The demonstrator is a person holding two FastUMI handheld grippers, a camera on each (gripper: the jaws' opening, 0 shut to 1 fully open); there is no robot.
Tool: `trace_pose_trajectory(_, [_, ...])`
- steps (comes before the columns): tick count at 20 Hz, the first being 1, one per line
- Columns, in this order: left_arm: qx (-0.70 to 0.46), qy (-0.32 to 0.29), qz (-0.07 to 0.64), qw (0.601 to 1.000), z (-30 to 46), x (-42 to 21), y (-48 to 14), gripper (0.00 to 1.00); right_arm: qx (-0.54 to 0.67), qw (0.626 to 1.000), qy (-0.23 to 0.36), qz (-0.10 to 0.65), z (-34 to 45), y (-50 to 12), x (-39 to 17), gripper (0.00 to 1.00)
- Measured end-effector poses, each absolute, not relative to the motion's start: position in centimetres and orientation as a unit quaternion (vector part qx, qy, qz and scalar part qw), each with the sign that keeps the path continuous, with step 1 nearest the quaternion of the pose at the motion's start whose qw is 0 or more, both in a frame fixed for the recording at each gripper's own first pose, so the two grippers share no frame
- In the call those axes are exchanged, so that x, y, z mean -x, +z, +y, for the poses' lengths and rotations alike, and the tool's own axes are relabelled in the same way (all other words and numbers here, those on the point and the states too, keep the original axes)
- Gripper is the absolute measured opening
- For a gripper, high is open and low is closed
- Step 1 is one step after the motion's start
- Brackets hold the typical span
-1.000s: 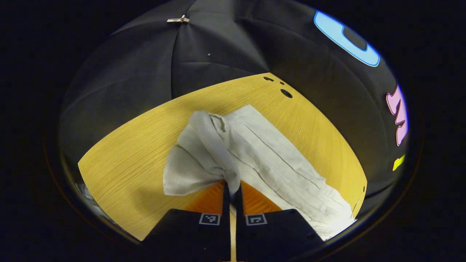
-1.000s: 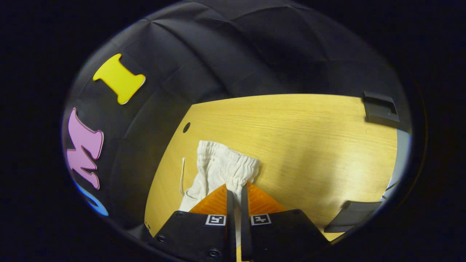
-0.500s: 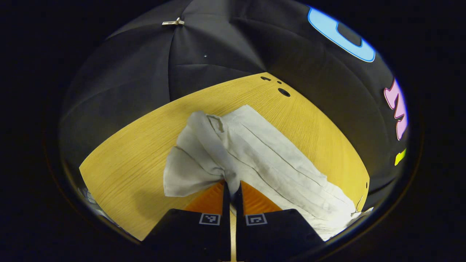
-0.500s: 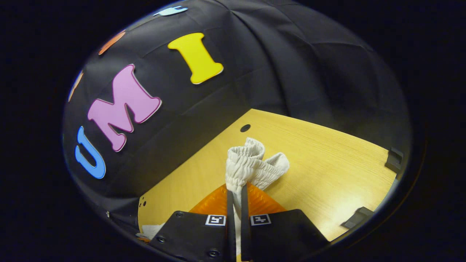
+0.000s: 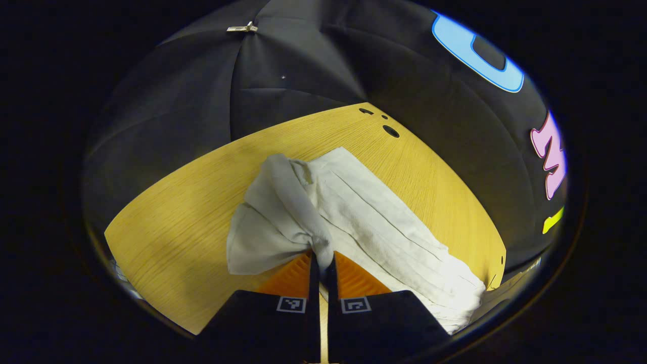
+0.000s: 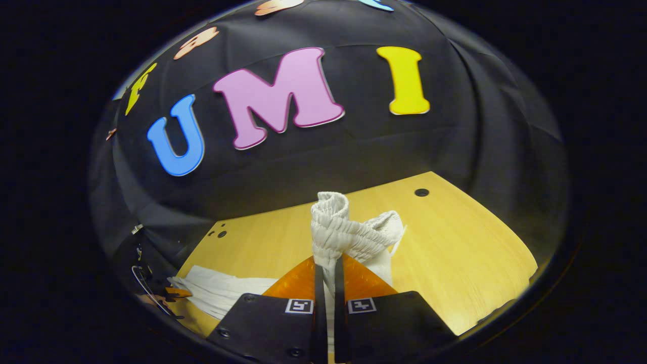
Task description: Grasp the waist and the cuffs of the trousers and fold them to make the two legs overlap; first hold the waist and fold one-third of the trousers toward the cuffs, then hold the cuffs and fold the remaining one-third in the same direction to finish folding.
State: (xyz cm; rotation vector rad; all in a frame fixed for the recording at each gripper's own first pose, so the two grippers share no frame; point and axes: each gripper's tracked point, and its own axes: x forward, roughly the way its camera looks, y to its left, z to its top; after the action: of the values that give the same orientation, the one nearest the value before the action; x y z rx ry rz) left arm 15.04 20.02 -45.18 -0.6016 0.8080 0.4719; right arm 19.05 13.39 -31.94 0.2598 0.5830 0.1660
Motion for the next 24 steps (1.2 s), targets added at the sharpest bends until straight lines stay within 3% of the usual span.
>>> trace_pose_trajectory(5, [0.283, 0.223, 0.385, 0.85, 20.1, -15.2, -45.2, 0.11, -0.06, 0.933, 0.172, 0.311, 21.2, -36.1, -18.7, 0.1])
trace_pose_trajectory(13, [0.292, 0.217, 0.381, 0.85, 20.1, -15.2, -45.1, 0.11, 0.06, 0.891, 0.268, 0.363, 29.5, -43.3, -18.2, 0.1])
trace_pose_trajectory(19, [0.291, 0.22, 0.378, 0.851, 20.1, -15.3, -45.1, 0.11, 0.074, 0.848, 0.293, 0.436, 30.8, -46.3, -14.5, 0.1])
trace_pose_trajectory(21, [0.293, 0.221, 0.377, 0.85, 20.1, -15.3, -45.1, 0.12, 0.048, 0.829, 0.299, 0.471, 30.9, -47.2, -13.5, 0.13])
trace_pose_trajectory(22, [0.293, 0.221, 0.377, 0.85, 20.0, -15.3, -45.1, 0.11, 0.034, 0.82, 0.3, 0.486, 30.9, -47.7, -13.0, 0.2])
trace_pose_trajectory(23, [0.292, 0.222, 0.377, 0.85, 20.1, -15.3, -45.1, 0.11, 0.013, 0.814, 0.304, 0.495, 31.4, -47.5, -12.5, 0.11])
trace_pose_trajectory(24, [0.292, 0.222, 0.377, 0.851, 20.1, -15.3, -45.0, 0.11, -0.013, 0.808, 0.31, 0.501, 32.1, -47.3, -12.0, 0.4])
